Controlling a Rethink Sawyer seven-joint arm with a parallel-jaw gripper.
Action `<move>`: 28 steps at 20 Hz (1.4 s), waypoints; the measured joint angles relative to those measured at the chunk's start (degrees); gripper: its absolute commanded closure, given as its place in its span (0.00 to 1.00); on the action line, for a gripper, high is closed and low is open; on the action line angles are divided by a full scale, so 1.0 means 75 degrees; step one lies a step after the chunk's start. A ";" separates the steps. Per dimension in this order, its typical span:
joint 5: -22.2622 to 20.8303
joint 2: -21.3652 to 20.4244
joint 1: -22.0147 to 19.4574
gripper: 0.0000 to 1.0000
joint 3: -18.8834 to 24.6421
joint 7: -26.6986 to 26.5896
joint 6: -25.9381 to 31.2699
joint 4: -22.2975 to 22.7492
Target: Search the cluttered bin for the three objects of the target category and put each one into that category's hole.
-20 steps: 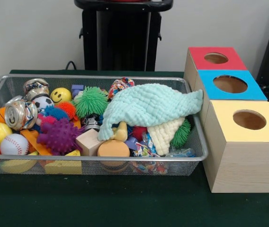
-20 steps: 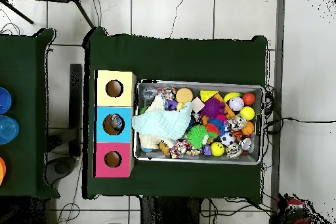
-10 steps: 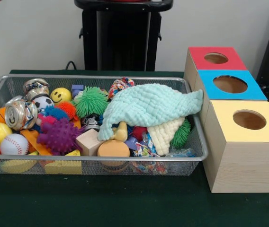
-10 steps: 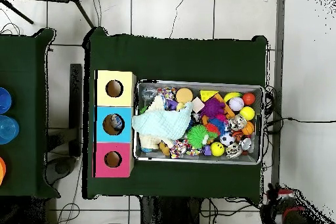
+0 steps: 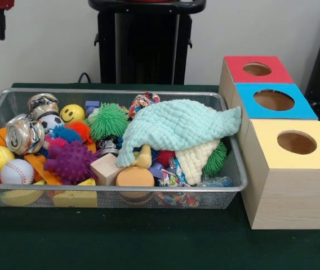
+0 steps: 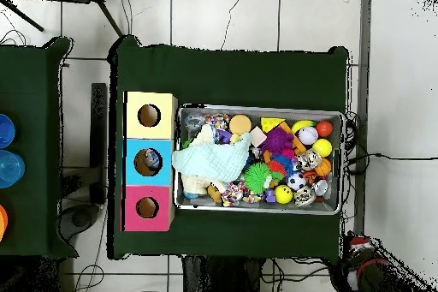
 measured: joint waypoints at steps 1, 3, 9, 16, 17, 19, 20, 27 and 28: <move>0.0000 0.0000 -0.0023 0.00 0.0000 0.0000 0.0000 -0.0001; 0.0001 0.0000 -0.0066 0.00 0.0000 0.0000 0.0000 -0.0002; 0.0002 0.0079 -0.0109 0.00 -0.0007 0.0000 0.0000 -0.0011; 0.0002 0.0259 -0.0139 0.00 -0.0007 0.0000 0.0000 -0.0012; 0.0002 0.0268 -0.0144 0.00 -0.0006 0.0000 -0.0002 -0.0012; -0.0025 0.0322 -0.0186 0.00 -0.0003 0.0000 -0.0002 -0.0012; -0.0035 0.0328 -0.0194 0.00 -0.0003 0.0000 -0.0001 -0.0012; -0.0233 0.0401 -0.0374 0.00 -0.0002 0.0000 -0.0001 -0.0013; -0.0243 0.0406 -0.0383 0.00 -0.0002 0.0000 0.0000 -0.0013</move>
